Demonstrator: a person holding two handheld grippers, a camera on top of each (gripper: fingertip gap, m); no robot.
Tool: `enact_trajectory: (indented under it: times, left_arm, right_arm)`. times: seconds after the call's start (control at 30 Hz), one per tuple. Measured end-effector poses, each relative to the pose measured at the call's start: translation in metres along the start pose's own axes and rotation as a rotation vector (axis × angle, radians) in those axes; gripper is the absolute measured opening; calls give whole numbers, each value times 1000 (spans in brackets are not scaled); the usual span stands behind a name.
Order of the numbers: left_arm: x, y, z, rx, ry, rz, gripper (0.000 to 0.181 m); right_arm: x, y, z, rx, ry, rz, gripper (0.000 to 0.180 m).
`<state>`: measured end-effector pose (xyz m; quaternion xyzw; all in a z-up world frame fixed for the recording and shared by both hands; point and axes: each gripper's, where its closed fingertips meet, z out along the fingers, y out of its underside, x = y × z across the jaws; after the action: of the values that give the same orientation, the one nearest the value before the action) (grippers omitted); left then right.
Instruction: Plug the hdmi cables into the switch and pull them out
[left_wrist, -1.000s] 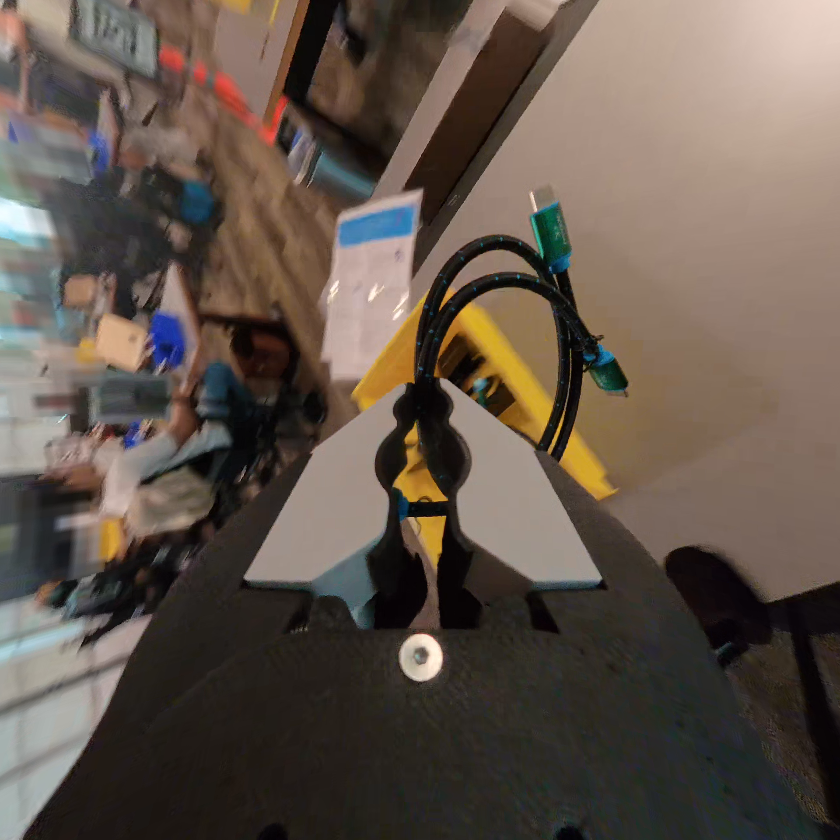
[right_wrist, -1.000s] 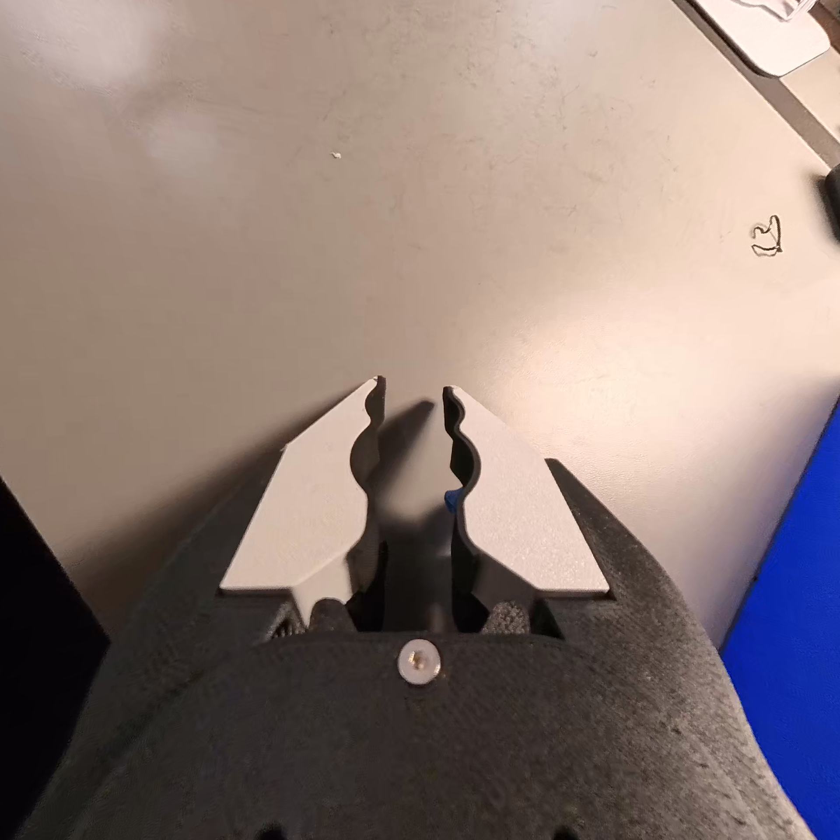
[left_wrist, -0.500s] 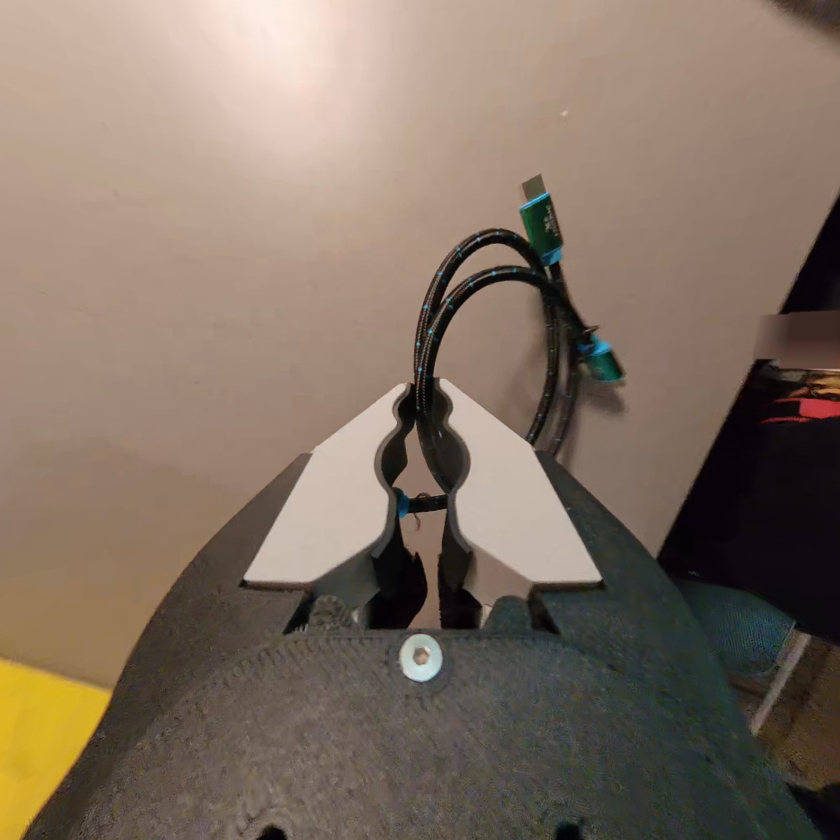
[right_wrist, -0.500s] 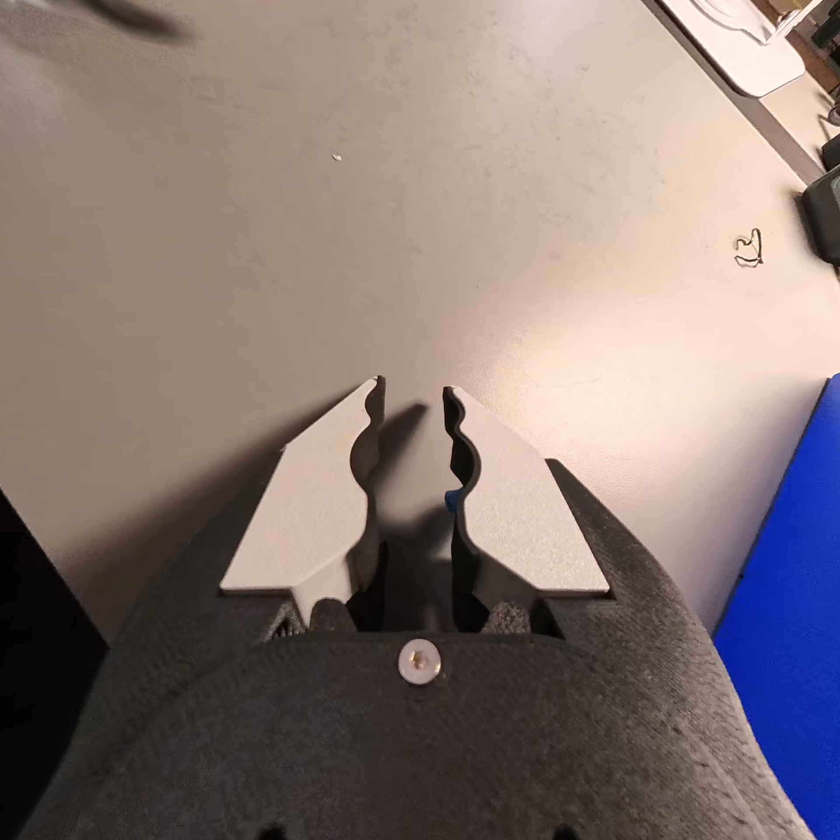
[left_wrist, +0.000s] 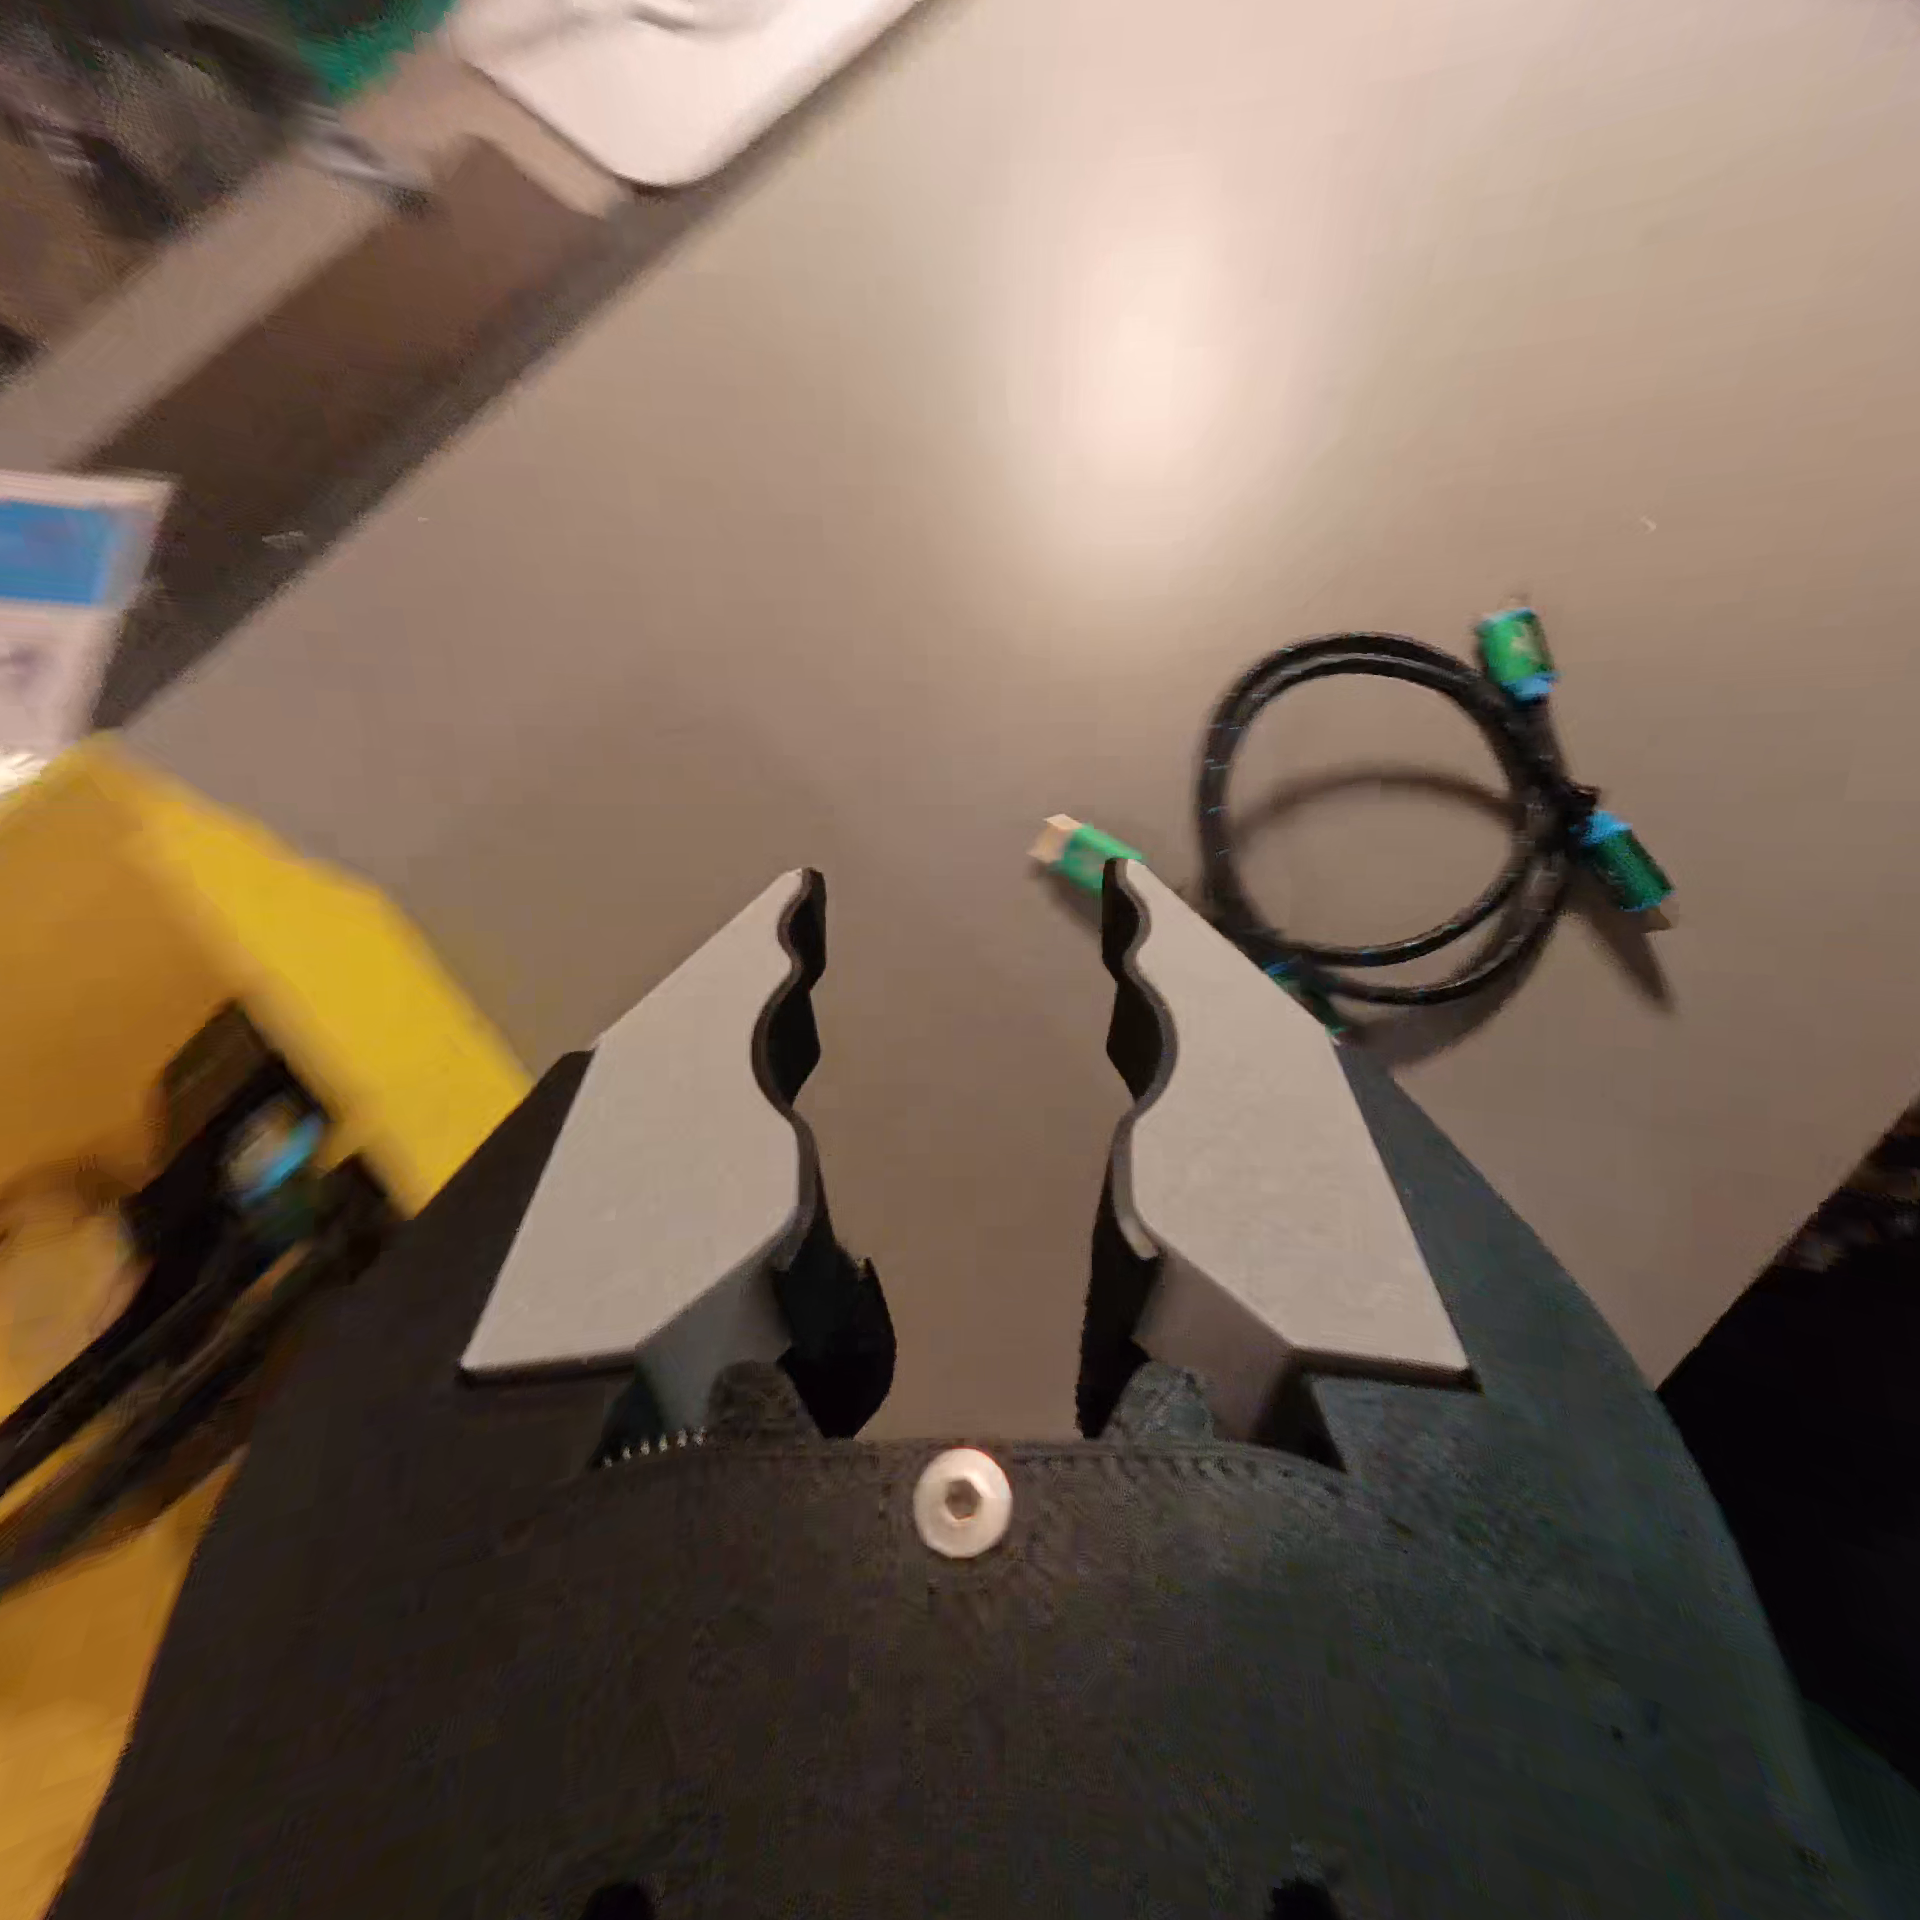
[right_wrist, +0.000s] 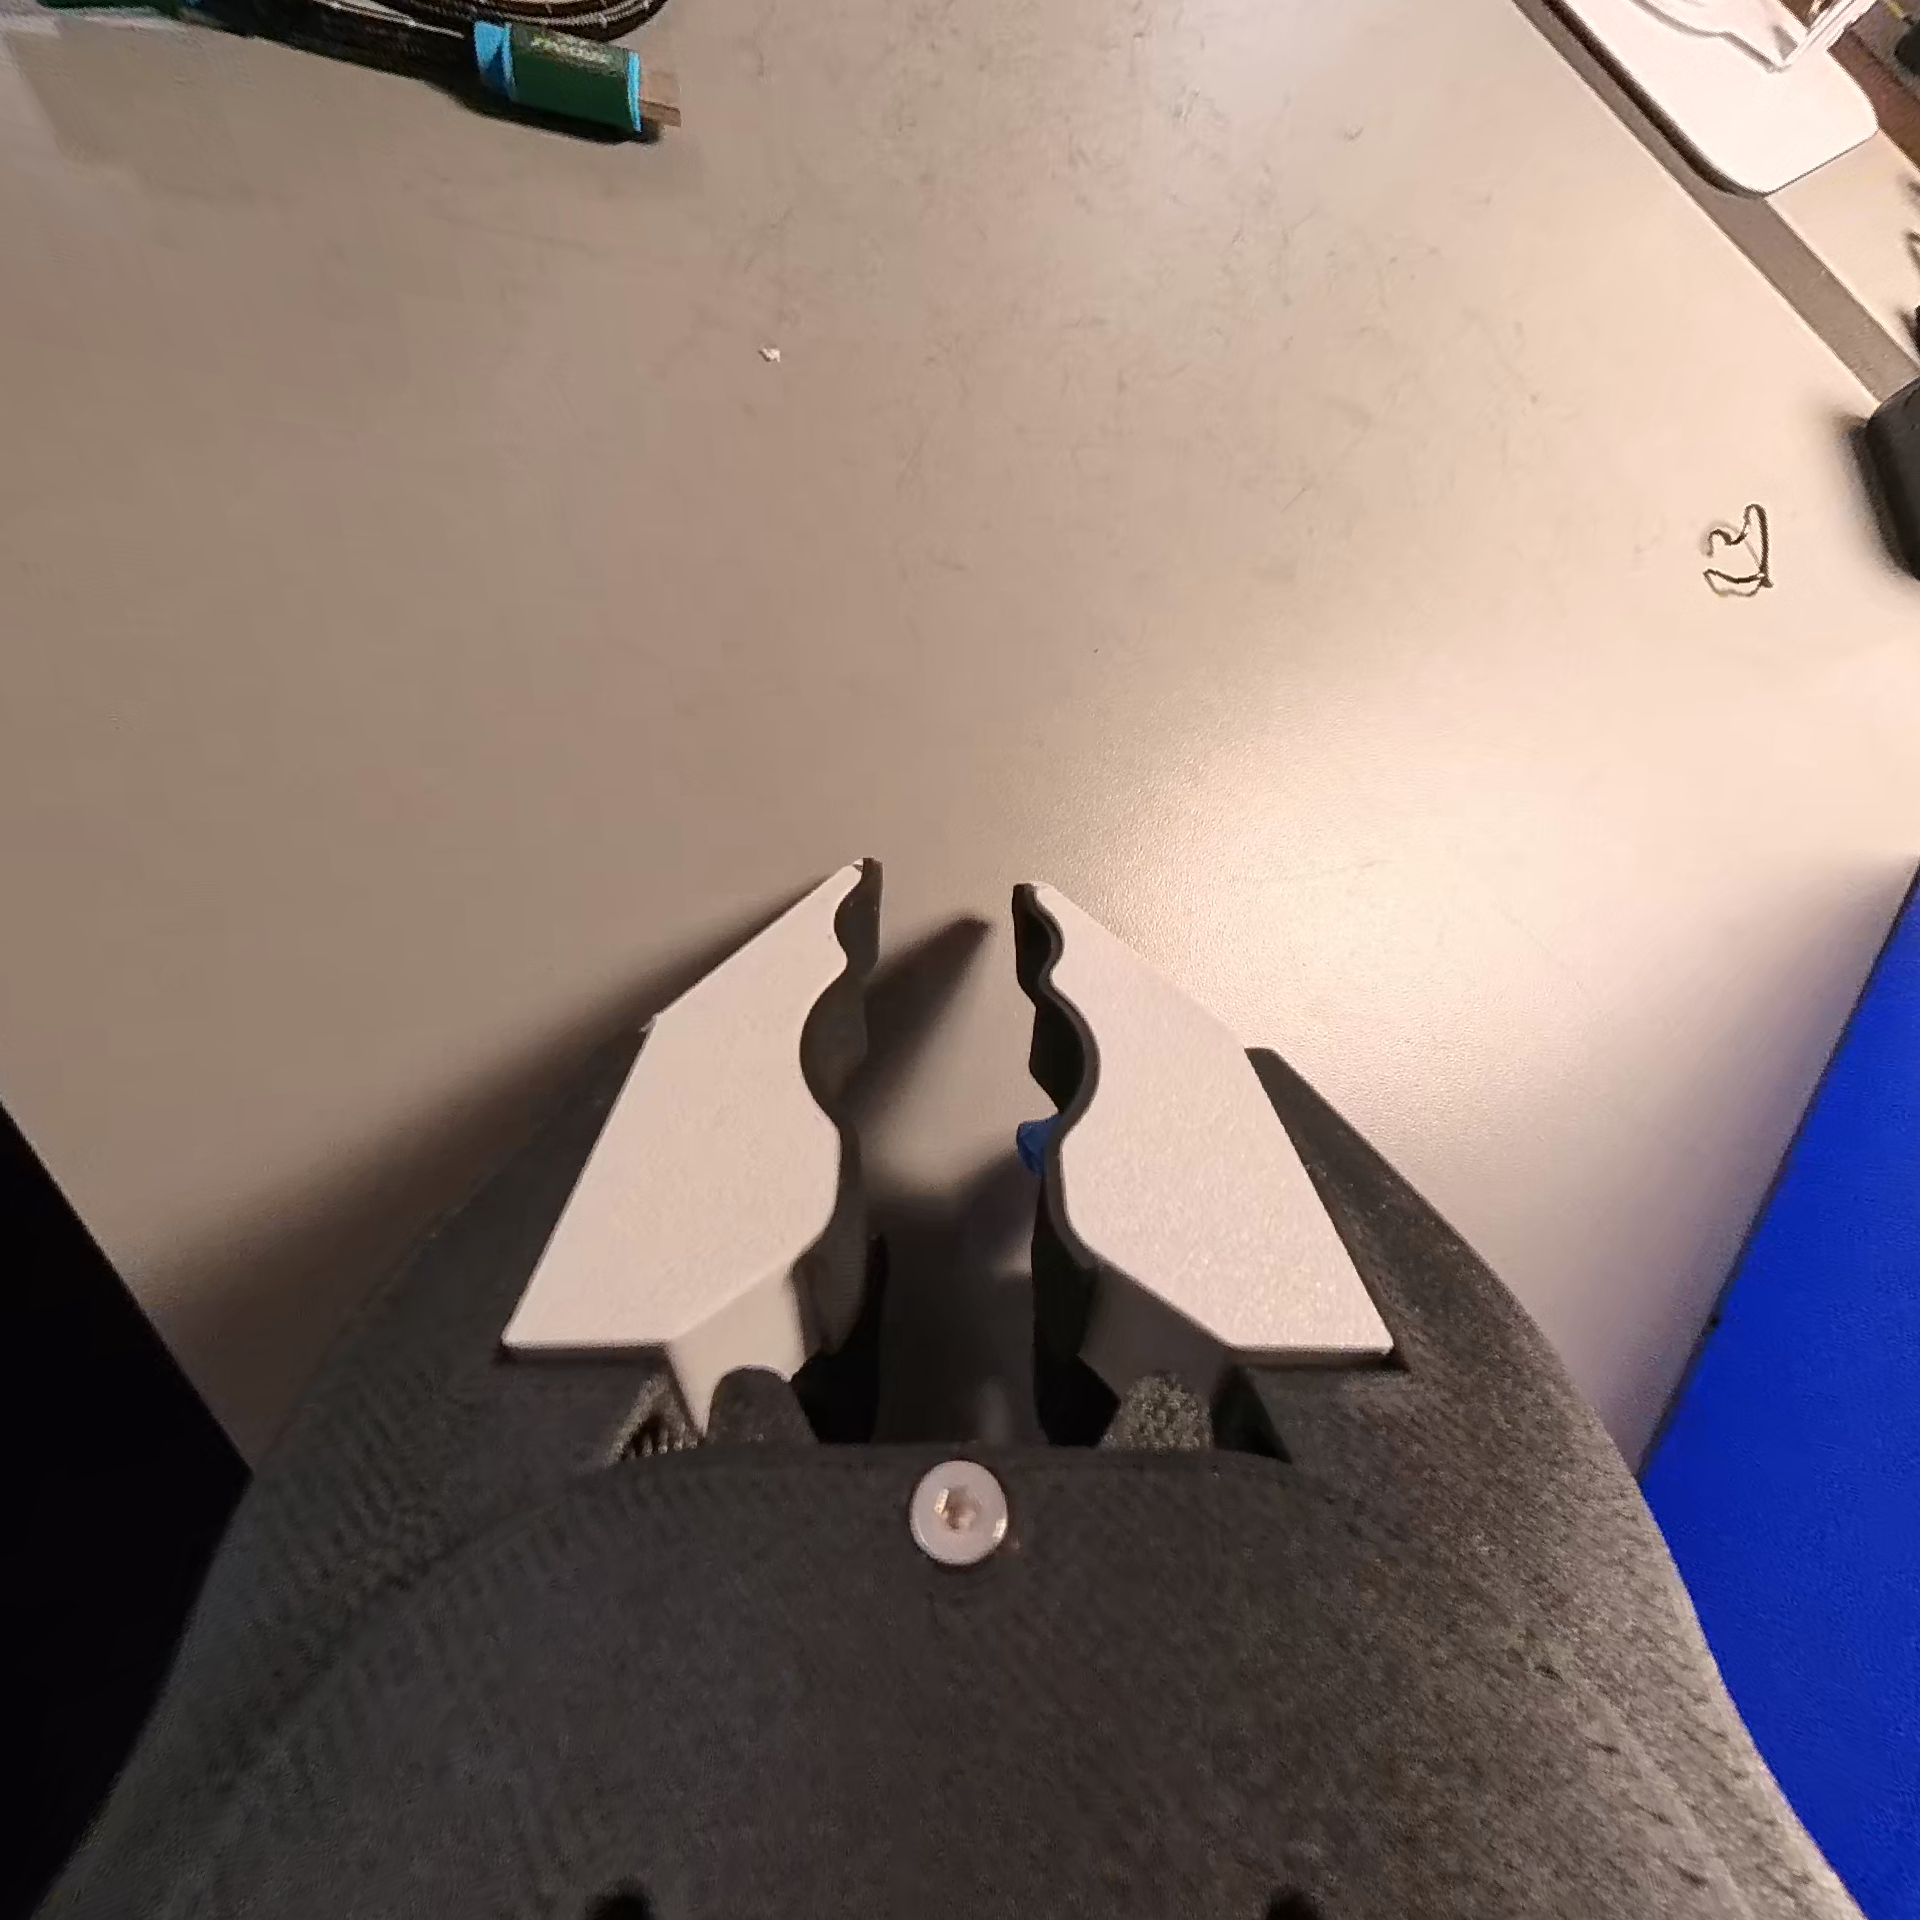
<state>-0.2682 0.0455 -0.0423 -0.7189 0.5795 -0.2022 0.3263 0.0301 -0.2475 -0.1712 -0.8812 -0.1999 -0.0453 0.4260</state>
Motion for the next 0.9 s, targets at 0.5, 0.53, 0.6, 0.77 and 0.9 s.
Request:
enact_trajectory:
  times: [0.5, 0.53, 0.6, 0.77, 0.9]
  left_arm:
    - [-93, 154, -71, -241, -293, -212, 7]
    - [-93, 144, -77, -208, -314, -199, 6]
    - [-89, 118, -95, -142, -357, -167, 6]
    - [-70, 68, -148, -222, -521, 5, 5]
    - [-41, 23, -171, -250, -558, 147, 7]
  right_arm:
    - [0, 1, 1, -11, -16, 26, 28]
    - [0, 1, 1, -11, -14, 25, 28]
    - [0, 1, 1, -10, -11, 23, 28]
    - [0, 1, 0, -9, -8, 21, 28]
    - [0, 1, 0, -6, -4, 15, 28]
